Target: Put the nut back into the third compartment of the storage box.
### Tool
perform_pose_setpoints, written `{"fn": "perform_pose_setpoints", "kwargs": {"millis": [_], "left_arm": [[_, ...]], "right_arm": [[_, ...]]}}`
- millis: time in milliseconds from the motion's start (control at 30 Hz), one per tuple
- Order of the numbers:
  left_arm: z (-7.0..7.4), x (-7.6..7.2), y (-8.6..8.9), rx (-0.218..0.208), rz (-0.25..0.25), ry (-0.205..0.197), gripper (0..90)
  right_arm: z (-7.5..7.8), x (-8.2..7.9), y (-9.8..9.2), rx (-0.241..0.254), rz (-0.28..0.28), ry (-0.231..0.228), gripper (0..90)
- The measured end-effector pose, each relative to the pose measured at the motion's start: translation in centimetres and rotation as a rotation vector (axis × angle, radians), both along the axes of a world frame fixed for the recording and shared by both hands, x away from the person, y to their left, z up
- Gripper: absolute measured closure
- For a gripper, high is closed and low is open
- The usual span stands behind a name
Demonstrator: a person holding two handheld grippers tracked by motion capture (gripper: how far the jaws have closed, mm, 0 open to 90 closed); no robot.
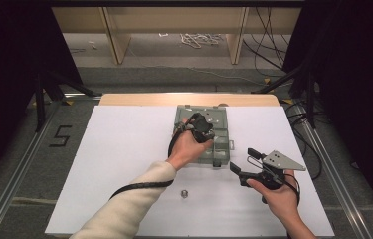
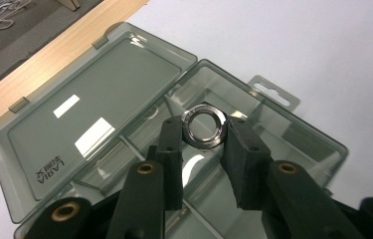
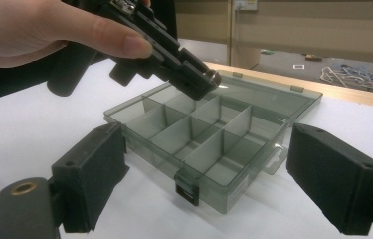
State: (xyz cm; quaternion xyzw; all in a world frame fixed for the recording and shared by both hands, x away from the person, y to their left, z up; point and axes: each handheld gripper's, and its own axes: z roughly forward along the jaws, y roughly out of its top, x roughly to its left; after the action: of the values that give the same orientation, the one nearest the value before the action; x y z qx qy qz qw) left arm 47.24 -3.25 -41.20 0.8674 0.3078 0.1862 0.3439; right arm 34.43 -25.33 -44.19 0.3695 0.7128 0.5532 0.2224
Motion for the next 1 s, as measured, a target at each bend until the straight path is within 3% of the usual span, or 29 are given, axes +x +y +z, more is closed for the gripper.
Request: {"fn": "perform_pose_setpoints", "kwargs": {"millis": [233,433,1000], "left_arm": [[-0.9,1.1,-0.1,0.028,0.016,0.005,70.2],[-1.4,1.5,-0.3,0.015,0.03,0.021,70.1],[-2.5,2.9,-0.2,0.062,0.044,0.043,70.1]], "right_arm": [[0.0,0.0,-0.1,-0.004,0.001,0.005,16.1],[0.0,0.0,-0.1,0.004,-0.003,0.004,16.1],[0.0,0.1,-0.1,0.005,-0.002,0.002,16.1]]}}
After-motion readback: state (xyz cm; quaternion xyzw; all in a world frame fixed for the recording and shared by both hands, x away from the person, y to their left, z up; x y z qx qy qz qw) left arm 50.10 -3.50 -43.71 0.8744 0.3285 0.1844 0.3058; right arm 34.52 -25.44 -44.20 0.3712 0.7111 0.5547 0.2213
